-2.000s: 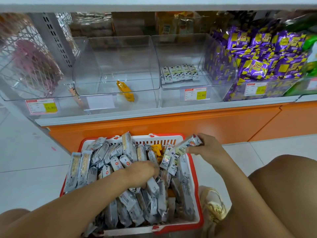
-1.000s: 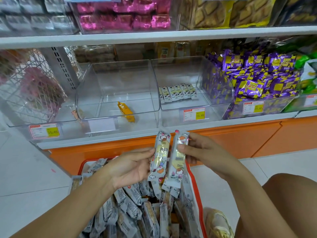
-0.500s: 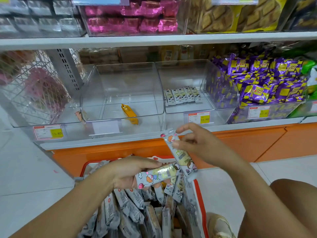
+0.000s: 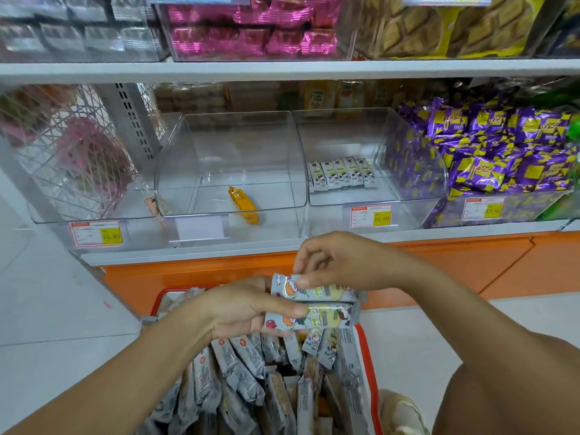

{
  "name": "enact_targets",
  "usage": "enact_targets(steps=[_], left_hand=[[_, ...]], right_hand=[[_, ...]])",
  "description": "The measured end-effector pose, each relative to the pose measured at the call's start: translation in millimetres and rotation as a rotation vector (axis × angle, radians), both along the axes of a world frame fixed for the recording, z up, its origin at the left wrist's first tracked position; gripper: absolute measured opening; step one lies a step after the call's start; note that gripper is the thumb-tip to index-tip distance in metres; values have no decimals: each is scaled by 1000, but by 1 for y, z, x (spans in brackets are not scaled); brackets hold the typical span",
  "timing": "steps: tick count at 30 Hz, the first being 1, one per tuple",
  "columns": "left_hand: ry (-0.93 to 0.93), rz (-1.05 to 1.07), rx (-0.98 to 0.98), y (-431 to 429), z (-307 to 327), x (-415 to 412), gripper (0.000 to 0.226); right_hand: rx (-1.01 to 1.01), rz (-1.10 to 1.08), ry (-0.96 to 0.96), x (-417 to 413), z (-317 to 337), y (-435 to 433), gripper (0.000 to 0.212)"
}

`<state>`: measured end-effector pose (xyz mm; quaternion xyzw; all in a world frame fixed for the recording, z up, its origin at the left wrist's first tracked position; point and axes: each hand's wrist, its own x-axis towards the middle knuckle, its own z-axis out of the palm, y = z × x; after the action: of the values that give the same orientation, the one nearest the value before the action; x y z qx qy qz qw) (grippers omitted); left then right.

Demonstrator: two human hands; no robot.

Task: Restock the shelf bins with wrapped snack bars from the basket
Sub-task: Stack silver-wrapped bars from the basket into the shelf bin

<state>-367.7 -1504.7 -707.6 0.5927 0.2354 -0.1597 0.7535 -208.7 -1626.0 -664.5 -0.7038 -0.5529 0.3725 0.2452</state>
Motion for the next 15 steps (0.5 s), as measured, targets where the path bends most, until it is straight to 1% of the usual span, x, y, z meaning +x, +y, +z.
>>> enact_targets(steps=[3,5,6,8,9,10,11,12,13,14,15], left_hand=[[-58,130,8,-4,4,3,43],[-102,226,15,-3,6,4,44],[-121,284,7,-2,7,4,44],[-160,389,-8,2,11,5,43],[-177,425,-10,4,14,6,42],[-195,449,-13,7,16,7,39],[-211,459,-14,9,18,8,35],[-226,453,-7,10,21,9,33],[-245,442,7,11,25,10,33],[-266,434,26,13,31,12,36],[-287,437,55,15,36,14,38]], right_hand=[[31,-78,-19,3,-2,3,20],[60,-99,-50,4,0,3,26],[73,-82,-97,4,2,2,37],[73,-31,-218,1,3,-2,67],[69,-12,-312,-3,4,-4,81],[79,6,-454,-7,5,-6,91],[113,22,-630,-10,4,-7,95],[172,25,-783,-13,4,-6,94],[245,9,-868,-15,7,-5,89],[302,-20,-888,-14,10,-4,85],[334,-57,-868,-12,16,-2,81]])
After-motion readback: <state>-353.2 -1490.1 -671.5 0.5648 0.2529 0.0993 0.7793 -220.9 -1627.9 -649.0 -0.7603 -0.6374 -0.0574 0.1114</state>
